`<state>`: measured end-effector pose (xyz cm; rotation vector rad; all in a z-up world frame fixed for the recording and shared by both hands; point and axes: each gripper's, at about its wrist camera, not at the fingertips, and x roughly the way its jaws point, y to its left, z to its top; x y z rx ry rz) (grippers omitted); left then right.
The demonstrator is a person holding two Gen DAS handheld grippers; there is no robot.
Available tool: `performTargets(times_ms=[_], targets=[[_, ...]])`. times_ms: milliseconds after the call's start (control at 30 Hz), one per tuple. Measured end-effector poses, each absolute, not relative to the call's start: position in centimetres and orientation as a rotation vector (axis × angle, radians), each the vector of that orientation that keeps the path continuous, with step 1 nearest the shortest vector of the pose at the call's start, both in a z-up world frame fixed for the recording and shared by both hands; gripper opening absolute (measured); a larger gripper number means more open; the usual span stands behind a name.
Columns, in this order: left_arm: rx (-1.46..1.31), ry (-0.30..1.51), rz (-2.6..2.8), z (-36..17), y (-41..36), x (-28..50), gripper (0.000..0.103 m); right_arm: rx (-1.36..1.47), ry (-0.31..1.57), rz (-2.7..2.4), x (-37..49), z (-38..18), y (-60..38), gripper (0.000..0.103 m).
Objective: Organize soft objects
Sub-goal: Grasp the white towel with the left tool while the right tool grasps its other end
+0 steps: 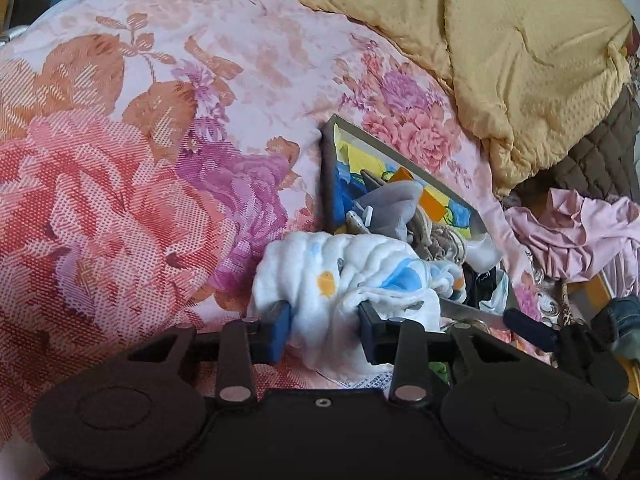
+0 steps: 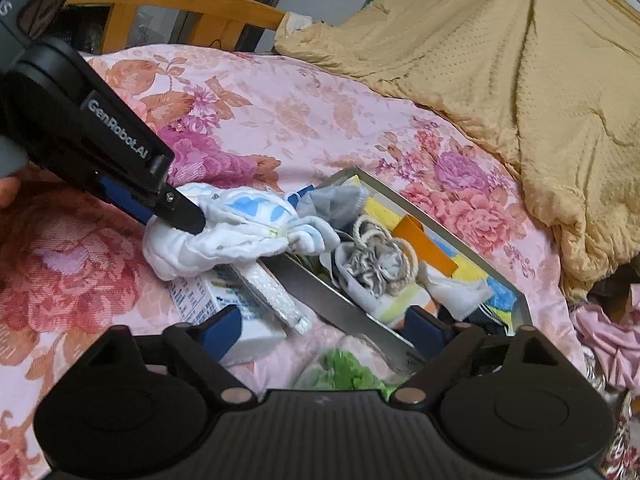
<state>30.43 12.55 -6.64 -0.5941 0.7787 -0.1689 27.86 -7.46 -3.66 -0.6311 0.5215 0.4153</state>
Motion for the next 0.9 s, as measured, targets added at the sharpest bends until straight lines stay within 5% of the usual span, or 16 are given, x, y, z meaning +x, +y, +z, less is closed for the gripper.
performTargets(times_ms=[267,467,900], targets=[[-0.583,0.766,-0.162,-6.6,12.6,30.4,0.038,-0.668,0.527,0.465,29.5,-4.1,-6.2,0.062],[-0.563,0.757,-0.160,-6.6,12.4,30.4,0.039,-0.722,0.543,0.542,29.4,-5.0,-5.2,0.029],[-0.546,0.699,-0.152,-6.3,11.9,30.4,0.029,-0.687,0.517,0.520,27.7,-4.7,-6.4,0.021]])
